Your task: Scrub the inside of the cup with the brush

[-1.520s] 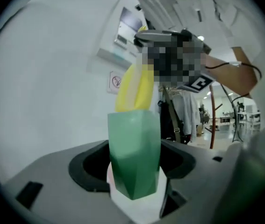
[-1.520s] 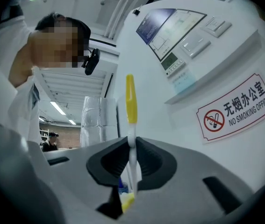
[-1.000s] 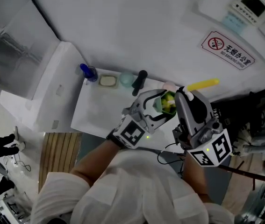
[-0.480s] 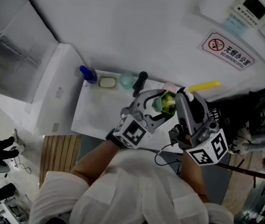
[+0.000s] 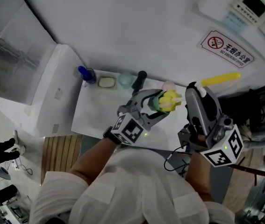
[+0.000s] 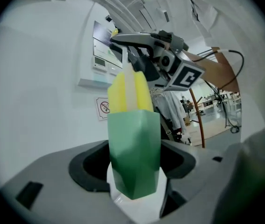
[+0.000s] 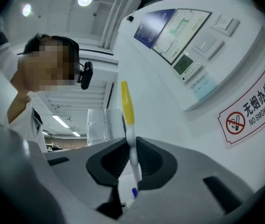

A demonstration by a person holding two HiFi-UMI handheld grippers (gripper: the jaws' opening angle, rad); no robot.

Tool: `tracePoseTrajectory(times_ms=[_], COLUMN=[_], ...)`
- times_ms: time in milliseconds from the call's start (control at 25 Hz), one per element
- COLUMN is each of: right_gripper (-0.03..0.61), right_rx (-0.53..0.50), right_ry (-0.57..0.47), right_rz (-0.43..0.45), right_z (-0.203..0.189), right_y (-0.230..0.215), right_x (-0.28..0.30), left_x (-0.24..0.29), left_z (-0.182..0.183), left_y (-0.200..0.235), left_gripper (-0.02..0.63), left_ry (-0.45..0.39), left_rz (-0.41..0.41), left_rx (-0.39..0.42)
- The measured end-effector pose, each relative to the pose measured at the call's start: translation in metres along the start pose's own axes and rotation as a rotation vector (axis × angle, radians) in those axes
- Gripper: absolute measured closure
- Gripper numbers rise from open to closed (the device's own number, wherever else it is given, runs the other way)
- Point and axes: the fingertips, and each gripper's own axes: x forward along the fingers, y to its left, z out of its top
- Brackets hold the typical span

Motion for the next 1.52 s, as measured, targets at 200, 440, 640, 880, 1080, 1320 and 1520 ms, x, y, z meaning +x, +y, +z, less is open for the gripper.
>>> tracePoseTrajectory(times_ms=[200, 440, 640, 880, 1080, 1320, 1520], right_gripper=[0.537, 0.537, 0.537, 0.535, 0.535, 0.535, 0.535], right_rx=[0.025, 0.016, 0.052, 0.049, 0.053, 0.025, -0.026], right_ry=[0.107, 0.142, 0.042, -0.014, 0.041, 0.153, 0.222], right_rz=[0.013, -0.005, -0.041, -0.027, -0.103, -0.204, -0.281], right_z=[-0.024, -0.054, -0.032, -0.006, -0.034, -0.076, -0.112], right_y=[-0.005, -0.011, -0.017, -0.017, -0.043, -0.078, -0.120], right_x=[0.007, 0.004, -0.004, -0.012, -0.028, -0.065, -0.104], left_x=[0.000, -0.001, 0.000, 0.012, 0.036, 0.079, 0.129], left_z=[0.000, 0.016, 0.020, 0.011, -0.001, -0.036, -0.057], left_y=[-0.004, 0.001, 0.004, 0.002, -0.019, -0.062, -0.093], left_gripper=[0.318, 0.318, 0.318, 0.318, 0.318, 0.318, 0.319], left_ry=[0.022, -0.006, -0.047, -0.042, -0.022, 0.037, 0.064], left_rz=[-0.017, 0.001, -0.004, -0.009, -0.058, -0.123, -0.132], left_rx=[0.040, -0.013, -0.069, -0.091, -0.128, -0.223, -0.259])
